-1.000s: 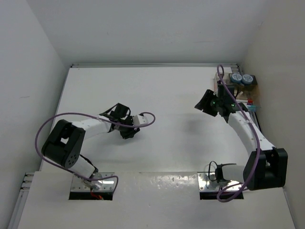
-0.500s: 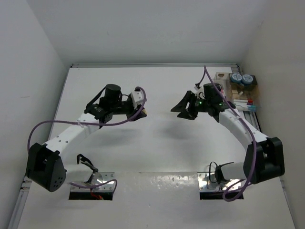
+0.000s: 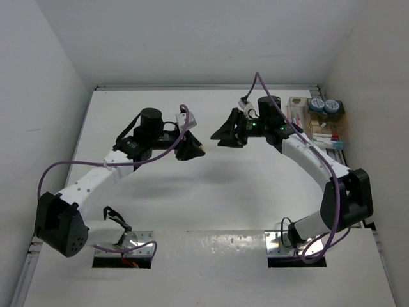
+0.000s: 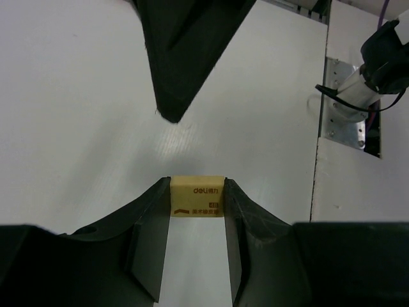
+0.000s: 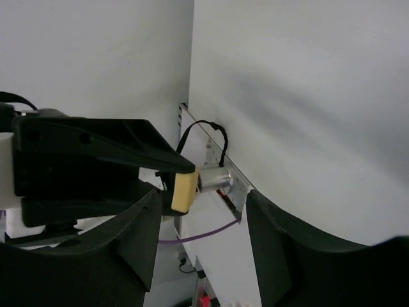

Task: Sort the stationery into containers
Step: Pick up the stationery from the center of the board, then place the stationery in the storage box.

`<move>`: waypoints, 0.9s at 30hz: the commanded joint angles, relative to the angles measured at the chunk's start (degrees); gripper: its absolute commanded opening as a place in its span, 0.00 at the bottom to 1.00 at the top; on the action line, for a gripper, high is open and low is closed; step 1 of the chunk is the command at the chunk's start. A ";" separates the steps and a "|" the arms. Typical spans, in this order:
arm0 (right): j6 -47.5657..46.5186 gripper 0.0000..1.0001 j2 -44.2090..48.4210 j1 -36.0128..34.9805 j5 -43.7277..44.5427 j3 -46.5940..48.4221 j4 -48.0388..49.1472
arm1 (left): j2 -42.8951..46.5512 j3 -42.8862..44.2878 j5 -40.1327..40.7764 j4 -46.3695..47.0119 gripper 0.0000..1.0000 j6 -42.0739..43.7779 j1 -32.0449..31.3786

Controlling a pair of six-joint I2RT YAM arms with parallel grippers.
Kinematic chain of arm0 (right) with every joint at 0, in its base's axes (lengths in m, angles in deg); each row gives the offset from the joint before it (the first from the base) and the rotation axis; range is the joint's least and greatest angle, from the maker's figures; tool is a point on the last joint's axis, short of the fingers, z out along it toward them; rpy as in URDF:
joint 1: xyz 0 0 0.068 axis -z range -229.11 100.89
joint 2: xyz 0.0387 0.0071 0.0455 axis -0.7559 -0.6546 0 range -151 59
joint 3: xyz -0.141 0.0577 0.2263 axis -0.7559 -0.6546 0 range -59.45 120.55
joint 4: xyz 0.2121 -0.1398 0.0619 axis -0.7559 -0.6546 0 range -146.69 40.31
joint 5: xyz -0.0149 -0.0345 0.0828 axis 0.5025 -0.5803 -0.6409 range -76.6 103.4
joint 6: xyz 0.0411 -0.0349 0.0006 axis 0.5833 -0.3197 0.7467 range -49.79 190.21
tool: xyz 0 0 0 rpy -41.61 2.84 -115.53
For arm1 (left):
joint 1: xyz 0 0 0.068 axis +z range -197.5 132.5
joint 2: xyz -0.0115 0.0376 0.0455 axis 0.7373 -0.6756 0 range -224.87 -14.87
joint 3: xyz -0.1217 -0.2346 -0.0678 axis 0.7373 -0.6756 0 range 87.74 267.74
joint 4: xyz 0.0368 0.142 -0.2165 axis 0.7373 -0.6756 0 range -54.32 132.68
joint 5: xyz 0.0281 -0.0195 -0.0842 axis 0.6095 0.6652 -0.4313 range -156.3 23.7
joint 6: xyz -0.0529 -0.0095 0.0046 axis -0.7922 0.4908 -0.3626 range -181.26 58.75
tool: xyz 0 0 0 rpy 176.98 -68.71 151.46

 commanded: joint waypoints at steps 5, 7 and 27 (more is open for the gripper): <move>-4.16 0.60 -2.02 -4.47 0.02 2.75 -0.85 | -1.18 4.37 -2.45 2.98 0.39 -1.69 -1.89; -4.42 0.62 -2.11 -5.17 0.10 3.02 -0.85 | -1.44 4.81 -2.28 2.72 0.39 -1.34 -1.98; -5.22 0.44 -2.99 -8.95 -1.48 2.93 -0.76 | -2.06 4.73 0.10 1.57 0.38 0.60 -2.51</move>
